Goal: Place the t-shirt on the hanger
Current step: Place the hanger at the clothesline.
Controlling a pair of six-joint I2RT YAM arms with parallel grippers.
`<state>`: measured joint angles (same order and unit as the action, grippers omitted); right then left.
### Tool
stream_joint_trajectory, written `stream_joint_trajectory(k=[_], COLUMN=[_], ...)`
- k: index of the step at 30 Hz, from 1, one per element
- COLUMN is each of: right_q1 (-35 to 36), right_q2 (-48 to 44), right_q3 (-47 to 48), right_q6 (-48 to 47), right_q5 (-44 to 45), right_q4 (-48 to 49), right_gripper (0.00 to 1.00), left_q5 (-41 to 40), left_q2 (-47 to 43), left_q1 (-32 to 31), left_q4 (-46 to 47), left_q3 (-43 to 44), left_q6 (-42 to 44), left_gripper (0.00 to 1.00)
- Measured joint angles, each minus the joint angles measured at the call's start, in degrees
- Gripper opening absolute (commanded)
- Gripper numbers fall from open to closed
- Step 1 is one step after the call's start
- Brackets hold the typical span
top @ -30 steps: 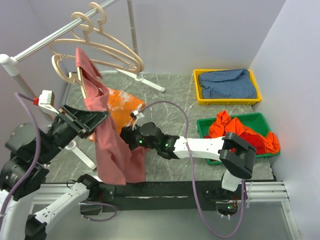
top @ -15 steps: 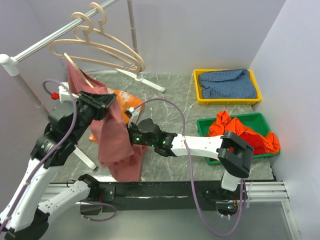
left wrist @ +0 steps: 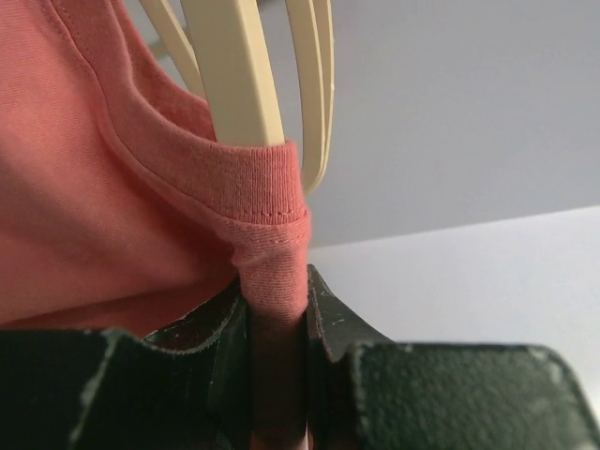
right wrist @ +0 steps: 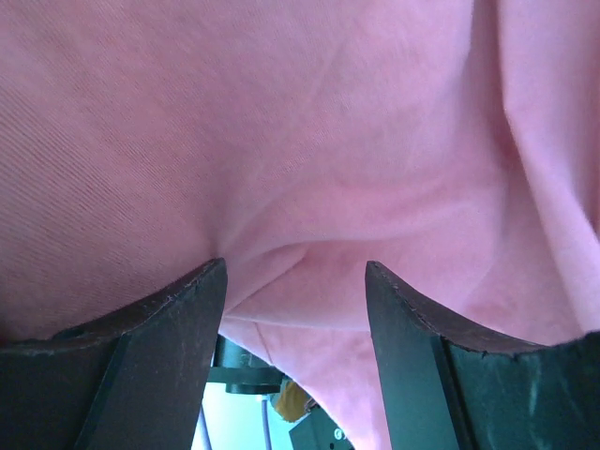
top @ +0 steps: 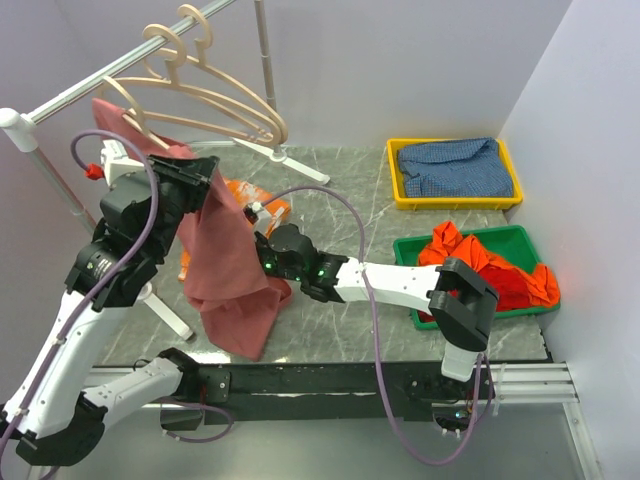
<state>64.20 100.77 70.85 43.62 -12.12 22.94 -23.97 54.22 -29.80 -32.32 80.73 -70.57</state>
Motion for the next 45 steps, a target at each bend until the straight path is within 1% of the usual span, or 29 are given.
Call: stream_joint_trajectory(k=[4, 12, 25, 27, 33, 34, 36, 37, 39, 40, 41, 45], right_q1=[-0.02, -0.02, 0.0, 0.0, 0.0, 0.0, 0.0, 0.0, 0.0, 0.0, 0.0, 0.0], right_q2=[0.61, 1.03, 2.19, 2.49, 2.69, 2.69, 2.69, 2.69, 2.69, 2.58, 2.47, 1.95], right_q3=[1.18, 2.56, 4.02, 4.02, 4.02, 3.98, 3.8, 3.67, 3.37, 3.04, 2.6, -0.02], right_q6=[0.0, -0.04, -0.04, -0.04, -0.44, -0.59, -0.9, -1.11, -1.36, -1.51, -1.57, -2.1], right_q5=[-0.26, -0.83, -0.9, -0.9, -0.83, -0.79, -0.7, -0.55, 0.0, 0.35, 0.61, 2.25], right_q4=[-1.2, -2.95, -4.46, -4.57, -5.01, -5.01, -4.98, -4.98, -5.01, -4.94, -4.98, -4.94], right_gripper=[0.69, 0.69, 0.69, 0.69, 0.69, 0.69, 0.69, 0.69, 0.69, 0.69, 0.69, 0.7], left_q5=[-2.32, -2.21, 7.19, 8.41, 11.1, 11.39, 11.93, 12.17, 12.63, 12.92, 13.22, 14.64], left_q2=[0.55, 2.86, 7.08, 7.1, 6.73, 6.6, 6.14, 5.88, 5.31, 5.03, 4.7, 2.84], left_q1=[0.76, 7.26, 18.23, 19.3, 20.5, 20.5, 20.52, 20.52, 20.57, 20.57, 20.57, 20.61], left_q4=[-0.15, 0.04, 0.33, 0.63, 3.15, 3.8, 4.5, 4.72, 5.01, 5.07, 5.07, 4.83], left_q3=[2.1, 4.15, 4.48, 4.13, 0.94, 0.57, 0.07, -0.04, -0.04, -0.04, -0.04, -0.28], left_q6=[0.98, 1.53, 1.27, 1.03, 0.9, 0.94, 1.4, 1.44, 1.81, 2.05, 2.29, 2.86], left_gripper=[0.01, 0.01, 0.01, 0.03, 0.37, 0.54, 0.64, 0.77, 0.88, 0.99, 0.97, 0.96])
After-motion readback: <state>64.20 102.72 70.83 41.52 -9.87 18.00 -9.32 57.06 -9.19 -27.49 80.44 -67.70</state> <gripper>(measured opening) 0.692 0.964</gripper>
